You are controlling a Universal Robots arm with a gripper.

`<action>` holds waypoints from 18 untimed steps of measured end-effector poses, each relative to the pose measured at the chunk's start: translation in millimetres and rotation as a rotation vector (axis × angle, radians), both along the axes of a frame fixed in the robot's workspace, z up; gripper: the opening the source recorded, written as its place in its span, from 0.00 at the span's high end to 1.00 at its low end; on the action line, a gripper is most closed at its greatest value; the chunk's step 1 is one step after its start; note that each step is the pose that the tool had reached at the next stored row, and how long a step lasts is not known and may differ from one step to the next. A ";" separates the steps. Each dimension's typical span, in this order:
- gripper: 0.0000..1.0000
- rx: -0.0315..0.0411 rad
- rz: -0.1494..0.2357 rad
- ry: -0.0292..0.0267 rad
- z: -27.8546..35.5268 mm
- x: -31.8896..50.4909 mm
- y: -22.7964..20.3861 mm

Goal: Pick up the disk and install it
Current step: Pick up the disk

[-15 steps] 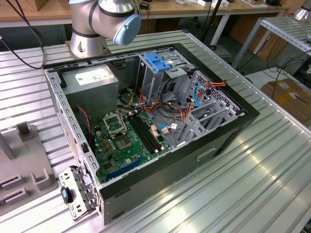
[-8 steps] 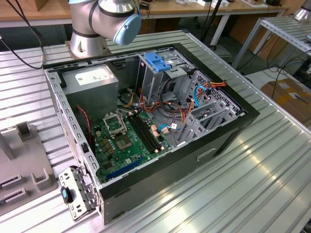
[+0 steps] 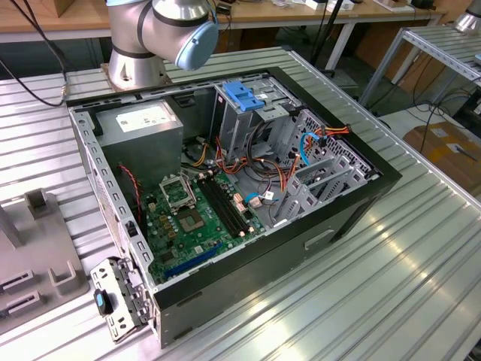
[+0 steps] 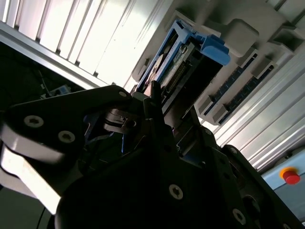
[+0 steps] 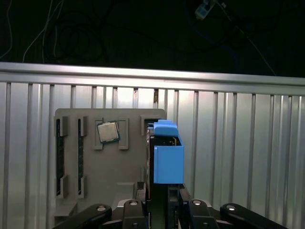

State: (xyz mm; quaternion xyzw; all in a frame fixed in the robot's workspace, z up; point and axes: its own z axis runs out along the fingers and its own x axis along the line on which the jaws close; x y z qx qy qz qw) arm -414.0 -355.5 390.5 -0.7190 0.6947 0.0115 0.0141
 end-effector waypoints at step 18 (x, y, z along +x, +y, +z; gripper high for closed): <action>0.65 0.0000 0.000 0.0001 9.2 0.0 0.0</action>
